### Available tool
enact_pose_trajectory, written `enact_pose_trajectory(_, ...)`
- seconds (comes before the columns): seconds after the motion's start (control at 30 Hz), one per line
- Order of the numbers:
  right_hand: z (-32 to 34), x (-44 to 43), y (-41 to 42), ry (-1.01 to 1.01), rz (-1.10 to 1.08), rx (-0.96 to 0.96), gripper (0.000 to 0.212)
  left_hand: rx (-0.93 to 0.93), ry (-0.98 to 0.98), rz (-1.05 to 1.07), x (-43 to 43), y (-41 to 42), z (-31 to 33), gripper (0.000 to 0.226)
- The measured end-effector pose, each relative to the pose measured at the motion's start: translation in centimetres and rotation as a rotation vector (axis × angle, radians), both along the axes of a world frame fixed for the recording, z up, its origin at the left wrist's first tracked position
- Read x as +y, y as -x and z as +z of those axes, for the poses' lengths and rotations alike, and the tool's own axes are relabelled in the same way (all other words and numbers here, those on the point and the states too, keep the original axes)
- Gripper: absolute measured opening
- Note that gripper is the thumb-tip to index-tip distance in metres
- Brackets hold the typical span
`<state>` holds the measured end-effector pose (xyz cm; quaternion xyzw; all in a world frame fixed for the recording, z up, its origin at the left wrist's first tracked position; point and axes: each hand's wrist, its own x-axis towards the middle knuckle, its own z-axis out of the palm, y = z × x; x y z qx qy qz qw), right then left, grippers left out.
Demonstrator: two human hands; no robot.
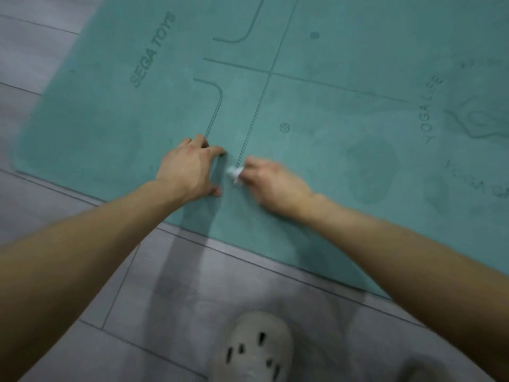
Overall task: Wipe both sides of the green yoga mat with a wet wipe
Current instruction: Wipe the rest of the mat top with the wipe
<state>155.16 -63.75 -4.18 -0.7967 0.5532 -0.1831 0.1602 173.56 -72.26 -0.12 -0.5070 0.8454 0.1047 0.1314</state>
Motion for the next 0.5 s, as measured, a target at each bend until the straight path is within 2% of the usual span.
enact_pose_trajectory(0.13, -0.4, -4.0, 9.4, 0.016, -0.619, 0.03, 0.02, -0.013, -0.014, 0.004, -0.2, 0.2, -0.1, 0.096)
enact_pose_trajectory(0.2, -0.4, -3.8, 8.8, 0.01, -0.775, -0.022, 0.022, -0.015, -0.003, -0.003, -0.3, 0.0, -0.1, 0.096)
enact_pose_trajectory(0.27, -0.2, -1.9, 4.0, 0.019, -0.69, -0.085, 0.019, 0.006, 0.004, 0.002, -0.2, -0.3, -0.1, 0.096)
enact_pose_trajectory(0.33, -0.5, 1.5, -1.7, -0.01, -0.351, -0.129, 0.016, 0.025, 0.015, -0.002, -0.1, -0.5, 0.0, 0.094)
enact_pose_trajectory(0.4, -0.2, 4.3, -4.4, -0.061, -0.001, -0.083, 0.019, 0.039, 0.018, -0.011, 0.1, -0.8, 0.0, 0.092)
enact_pose_trajectory(0.43, 0.1, 4.3, -3.6, -0.073, 0.08, -0.064, 0.02, 0.035, 0.014, -0.018, 0.3, -0.9, 0.0, 0.092)
enact_pose_trajectory(0.5, 0.0, 2.3, 0.0, -0.052, -0.005, -0.007, 0.021, 0.014, -0.003, -0.041, 0.7, -1.1, 0.1, 0.092)
